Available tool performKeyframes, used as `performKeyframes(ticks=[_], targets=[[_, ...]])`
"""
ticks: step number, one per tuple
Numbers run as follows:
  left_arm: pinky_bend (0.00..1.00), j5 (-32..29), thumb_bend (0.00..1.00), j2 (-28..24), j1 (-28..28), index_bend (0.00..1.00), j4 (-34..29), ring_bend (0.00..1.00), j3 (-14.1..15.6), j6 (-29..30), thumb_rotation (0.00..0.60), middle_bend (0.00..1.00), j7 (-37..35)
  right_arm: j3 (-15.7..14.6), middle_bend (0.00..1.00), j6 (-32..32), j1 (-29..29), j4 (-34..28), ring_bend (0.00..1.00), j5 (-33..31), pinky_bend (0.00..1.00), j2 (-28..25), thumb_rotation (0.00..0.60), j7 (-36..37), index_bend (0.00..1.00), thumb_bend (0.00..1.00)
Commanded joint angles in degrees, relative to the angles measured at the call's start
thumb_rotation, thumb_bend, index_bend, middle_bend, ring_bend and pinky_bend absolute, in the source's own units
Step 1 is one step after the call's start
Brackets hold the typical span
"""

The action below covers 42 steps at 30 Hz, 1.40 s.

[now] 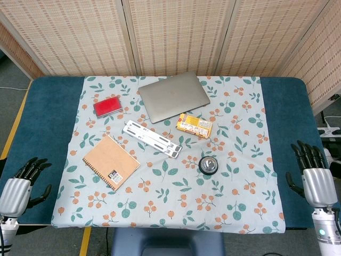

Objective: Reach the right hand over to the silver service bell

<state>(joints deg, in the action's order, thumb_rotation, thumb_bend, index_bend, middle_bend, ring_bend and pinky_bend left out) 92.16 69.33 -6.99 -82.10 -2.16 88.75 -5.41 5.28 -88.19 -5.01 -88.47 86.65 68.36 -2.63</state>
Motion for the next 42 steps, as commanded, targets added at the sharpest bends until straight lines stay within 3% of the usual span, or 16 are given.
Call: performKeyframes(ticks=[1,7,11,17,19,21,28,35,42], targets=[[0.28,-4.00,0.39,-1.10,1.46,0.23,-3.03,0.11,-0.93,-0.10,0.600,0.17,4.37,-0.44,0.00,0.50,-0.05,-0.05,0.00,0.72,0.04,-0.20,0.600,-0.23,0.00,0.39],[0.28,-4.48,0.39,-1.79,1.18,0.23,-4.45,0.11,-0.83,-1.20,0.600,0.18,5.31,-2.47,0.00,1.96,-0.82,1.23,0.00,3.96,0.05,-0.76,0.600,0.90,0.00,0.39],[0.29,-4.24,0.39,-1.77,0.87,0.23,-3.96,0.11,-0.71,-1.71,0.600,0.18,4.99,-3.04,0.02,1.76,-1.85,4.16,0.00,6.94,0.21,0.75,0.600,-0.03,0.03,0.40],[0.30,-4.21,0.39,-2.16,0.88,0.25,-4.07,0.13,-0.55,-1.94,0.600,0.18,3.43,-3.51,0.04,2.84,-3.21,5.77,0.00,8.62,0.22,2.75,0.600,0.57,0.06,0.51],[0.31,-3.84,0.39,-2.54,1.17,0.26,-4.78,0.13,-1.06,-0.47,0.600,0.18,2.02,-3.99,0.05,8.08,-8.42,5.94,0.00,13.06,0.22,4.02,0.600,1.98,0.08,0.60],[0.31,-3.07,0.39,-2.48,1.33,0.26,-4.25,0.13,-0.84,0.21,0.600,0.19,1.69,-3.22,0.05,13.05,-12.54,6.99,0.00,13.55,0.21,5.85,0.600,2.33,0.08,0.64],[0.31,-4.13,0.39,-2.63,1.08,0.27,-4.10,0.13,-0.71,-1.36,0.600,0.19,0.75,-1.10,0.05,22.15,-19.96,10.72,0.00,11.11,0.12,12.62,0.600,3.04,0.05,0.67],[0.31,-3.65,0.39,-2.66,0.99,0.27,-4.17,0.13,-0.52,-1.32,0.600,0.19,0.86,0.32,0.05,26.69,-24.84,16.42,0.00,8.41,0.04,19.05,0.600,6.30,0.05,0.72],[0.31,-3.84,0.39,-3.07,1.02,0.28,-4.56,0.14,-0.45,-1.56,0.600,0.20,-0.41,-0.71,0.06,29.10,-28.41,21.86,0.00,8.35,0.00,24.07,0.600,10.37,0.07,0.74]])
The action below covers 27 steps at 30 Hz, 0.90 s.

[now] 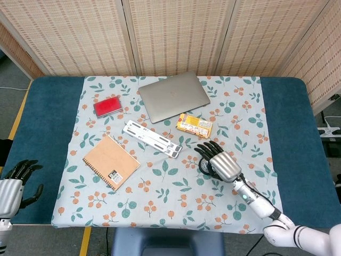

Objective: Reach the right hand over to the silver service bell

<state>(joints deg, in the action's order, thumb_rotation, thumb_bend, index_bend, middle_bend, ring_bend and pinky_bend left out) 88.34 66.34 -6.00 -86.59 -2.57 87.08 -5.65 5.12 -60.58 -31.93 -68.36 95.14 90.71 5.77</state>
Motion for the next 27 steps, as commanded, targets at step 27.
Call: performKeyframes(ticks=[27], targets=[[0.31,0.37,0.39,-0.32,0.11,0.28,-0.02,0.15,0.18,0.30,0.600,0.23,-0.63,-4.86,0.05,-7.17,-3.20,17.01,0.00,1.30,0.00,7.95,0.600,8.33,0.05,0.74]])
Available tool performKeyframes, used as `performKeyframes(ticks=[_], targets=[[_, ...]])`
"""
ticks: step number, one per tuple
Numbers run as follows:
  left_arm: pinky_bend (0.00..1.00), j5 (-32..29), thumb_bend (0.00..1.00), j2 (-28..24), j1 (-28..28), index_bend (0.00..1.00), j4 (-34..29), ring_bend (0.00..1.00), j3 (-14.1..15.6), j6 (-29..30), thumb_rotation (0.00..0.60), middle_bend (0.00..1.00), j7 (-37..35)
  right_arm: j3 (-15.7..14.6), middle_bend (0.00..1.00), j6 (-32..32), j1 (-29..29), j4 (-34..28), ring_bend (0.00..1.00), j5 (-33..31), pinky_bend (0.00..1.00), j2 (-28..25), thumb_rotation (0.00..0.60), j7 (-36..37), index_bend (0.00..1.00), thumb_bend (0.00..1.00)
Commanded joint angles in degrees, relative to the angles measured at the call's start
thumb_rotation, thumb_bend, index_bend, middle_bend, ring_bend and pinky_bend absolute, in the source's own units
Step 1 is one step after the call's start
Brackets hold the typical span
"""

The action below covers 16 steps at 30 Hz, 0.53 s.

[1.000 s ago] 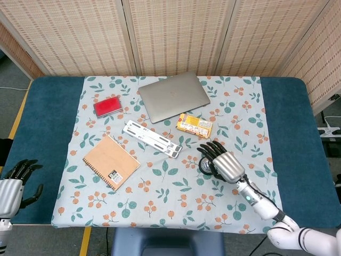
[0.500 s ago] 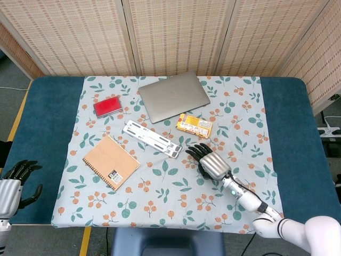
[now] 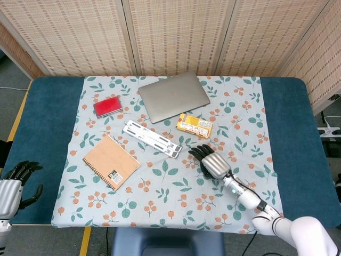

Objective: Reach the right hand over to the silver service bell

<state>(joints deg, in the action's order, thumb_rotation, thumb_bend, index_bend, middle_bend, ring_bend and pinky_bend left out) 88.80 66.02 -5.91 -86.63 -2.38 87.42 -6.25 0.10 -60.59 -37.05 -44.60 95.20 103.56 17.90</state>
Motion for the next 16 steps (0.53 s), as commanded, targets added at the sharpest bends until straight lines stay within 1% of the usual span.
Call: performKeyframes(ticks=[1,3,5,6,8,9,11,12,13,16], targets=[[0.31,-0.20,0.39,-0.03,0.04,0.28,0.02,0.15,-0.01,-0.10,0.600,0.23,-0.07,0.46,0.05,-9.18,2.79,-9.61,0.00,1.25,0.00,-6.81,0.600,-6.22,0.05,0.74],[0.31,-0.51,0.39,-0.11,0.06,0.28,-0.04,0.15,-0.06,-0.27,0.600,0.23,-0.23,0.88,0.05,-13.65,5.25,-17.01,0.00,1.23,0.00,-11.73,0.600,-12.91,0.06,0.74],[0.31,-0.68,0.39,-0.15,0.11,0.28,-0.06,0.15,-0.13,-0.25,0.600,0.23,-0.30,0.85,0.05,-16.70,8.03,-23.23,0.00,0.49,0.00,-16.07,0.600,-19.12,0.08,0.74],[0.31,-0.72,0.39,-0.15,0.15,0.28,-0.08,0.15,-0.18,-0.15,0.600,0.23,-0.28,0.69,0.05,-18.31,10.14,-27.12,0.00,-0.57,0.00,-18.73,0.600,-22.96,0.09,0.75],[0.31,-0.58,0.39,-0.15,0.21,0.28,-0.15,0.15,-0.18,0.08,0.600,0.23,-0.17,0.21,0.05,-21.15,14.32,-32.66,0.00,-3.27,0.00,-22.46,0.600,-27.85,0.12,0.75],[0.31,-0.46,0.39,-0.16,0.24,0.28,-0.23,0.15,-0.15,0.19,0.600,0.23,-0.06,0.24,0.05,-22.55,16.38,-34.48,0.00,-5.12,0.00,-23.44,0.600,-29.60,0.15,0.74],[0.31,0.00,0.39,-0.18,0.23,0.28,-0.31,0.15,-0.05,0.44,0.600,0.23,0.15,1.05,0.03,-25.44,20.50,-37.23,0.00,-10.10,0.00,-24.06,0.600,-33.79,0.18,0.74],[0.31,0.23,0.39,-0.16,0.23,0.28,-0.39,0.15,-0.01,0.58,0.600,0.23,0.35,1.39,0.01,-26.86,22.60,-38.54,0.00,-12.74,0.00,-24.46,0.600,-36.63,0.17,0.74],[0.31,0.32,0.39,-0.12,0.23,0.28,-0.48,0.15,0.00,0.66,0.600,0.23,0.58,1.50,0.01,-27.73,23.72,-39.10,0.00,-13.84,0.00,-24.90,0.600,-38.03,0.17,0.74],[0.31,0.52,0.39,-0.03,0.11,0.28,-0.71,0.15,0.20,0.35,0.600,0.23,1.69,1.77,0.00,-28.52,25.99,-40.27,0.00,-16.21,0.00,-26.43,0.600,-38.36,0.14,0.74]])
